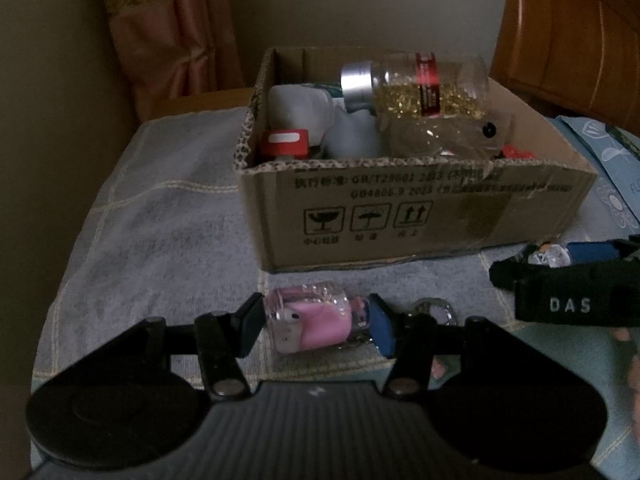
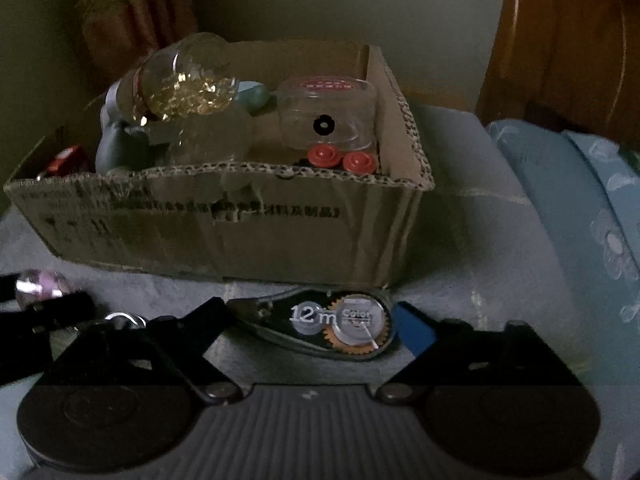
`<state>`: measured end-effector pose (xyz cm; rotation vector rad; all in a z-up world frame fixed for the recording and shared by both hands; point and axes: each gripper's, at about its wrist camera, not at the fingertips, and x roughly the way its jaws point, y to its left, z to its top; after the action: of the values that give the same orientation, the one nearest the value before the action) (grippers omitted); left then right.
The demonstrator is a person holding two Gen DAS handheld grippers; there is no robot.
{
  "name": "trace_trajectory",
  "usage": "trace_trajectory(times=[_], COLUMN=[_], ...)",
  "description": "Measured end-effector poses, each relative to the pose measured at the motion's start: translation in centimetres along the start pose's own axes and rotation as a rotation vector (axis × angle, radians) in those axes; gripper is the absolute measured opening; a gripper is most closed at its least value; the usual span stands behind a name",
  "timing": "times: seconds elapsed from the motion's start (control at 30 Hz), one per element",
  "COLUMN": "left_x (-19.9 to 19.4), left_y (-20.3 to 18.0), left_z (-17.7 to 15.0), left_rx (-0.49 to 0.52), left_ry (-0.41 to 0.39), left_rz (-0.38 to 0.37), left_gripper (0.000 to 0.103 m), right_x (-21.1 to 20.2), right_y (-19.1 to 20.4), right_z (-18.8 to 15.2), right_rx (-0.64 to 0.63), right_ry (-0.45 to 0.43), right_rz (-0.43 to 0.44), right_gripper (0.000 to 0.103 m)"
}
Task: Organize rigid objects
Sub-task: 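Grasp the pink keychain bottle with the left tool while the right tool grasps the tape roller, then carry the pink bottle and tape roller into the box and open both tools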
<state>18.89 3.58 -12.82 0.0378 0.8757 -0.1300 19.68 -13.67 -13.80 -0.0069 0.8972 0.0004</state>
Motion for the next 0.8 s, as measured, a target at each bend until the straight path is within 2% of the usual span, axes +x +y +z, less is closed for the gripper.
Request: trace_trajectory(times=[0.3, 0.53, 0.8], left_x=[-0.2, -1.3, -3.5], left_y=[0.0, -0.2, -0.7], left_z=[0.1, 0.2, 0.9], left_rx=[0.019, 0.081, 0.175], left_ry=[0.017, 0.050, 0.080], left_rz=[-0.014, -0.061, -0.110], left_gripper=[0.054, 0.054, 0.054], right_x=[-0.7, -2.9, -7.6], right_y=[-0.4, -1.6, -3.0], right_z=[0.0, -0.2, 2.6], right_rx=[-0.027, -0.114, -0.165], right_ry=[0.035, 0.075, 0.034], right_rz=[0.028, 0.078, 0.134], right_gripper=[0.092, 0.092, 0.092])
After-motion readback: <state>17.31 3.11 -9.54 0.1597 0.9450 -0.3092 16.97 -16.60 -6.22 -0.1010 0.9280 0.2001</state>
